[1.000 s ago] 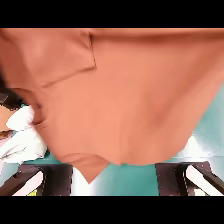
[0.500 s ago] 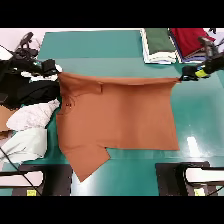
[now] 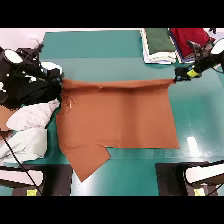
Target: Fold the shirts.
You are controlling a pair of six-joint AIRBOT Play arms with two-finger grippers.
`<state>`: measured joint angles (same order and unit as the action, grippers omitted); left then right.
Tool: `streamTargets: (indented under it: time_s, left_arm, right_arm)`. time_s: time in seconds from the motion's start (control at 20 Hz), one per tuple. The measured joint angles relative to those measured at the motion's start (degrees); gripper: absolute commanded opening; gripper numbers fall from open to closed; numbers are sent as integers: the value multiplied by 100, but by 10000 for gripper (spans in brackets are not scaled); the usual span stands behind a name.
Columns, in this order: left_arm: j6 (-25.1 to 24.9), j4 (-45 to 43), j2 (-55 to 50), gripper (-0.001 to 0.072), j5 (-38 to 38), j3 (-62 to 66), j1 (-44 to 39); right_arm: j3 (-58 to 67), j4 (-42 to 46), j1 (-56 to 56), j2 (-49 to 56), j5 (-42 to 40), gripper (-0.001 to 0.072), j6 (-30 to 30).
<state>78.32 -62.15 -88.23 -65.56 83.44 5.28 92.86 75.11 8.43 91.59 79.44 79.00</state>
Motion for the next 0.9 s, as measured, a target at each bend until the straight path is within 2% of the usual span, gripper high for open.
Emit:
streamTargets:
  time_s: [0.2,0.25,0.3,0.35,0.6,0.75,0.9]
  left_arm:
    - [20,-136,-13,24,-326,-647,0]
    - [20,-149,-13,195,-389,-796,0]
    - [26,-170,-13,487,-433,-909,0]
    - [57,-190,-13,496,-485,-994,2]
    - [264,-282,479,496,-817,-1270,2]
    - [409,-656,1488,497,-975,-2006,4]
    - [599,-898,2752,497,-1093,-3340,2]
  right_arm:
    - [-1091,101,-7,-426,-319,18,2]
    - [-1322,101,-7,-531,-411,22,4]
    - [-1510,101,-7,-619,-487,179,7]
    - [-1668,111,-7,-708,-555,430,15]
    - [-1851,96,-7,-1217,-612,445,35]
    - [-2103,90,-7,-1803,-520,445,39]
    - [-2531,83,-7,-2402,-533,443,42]
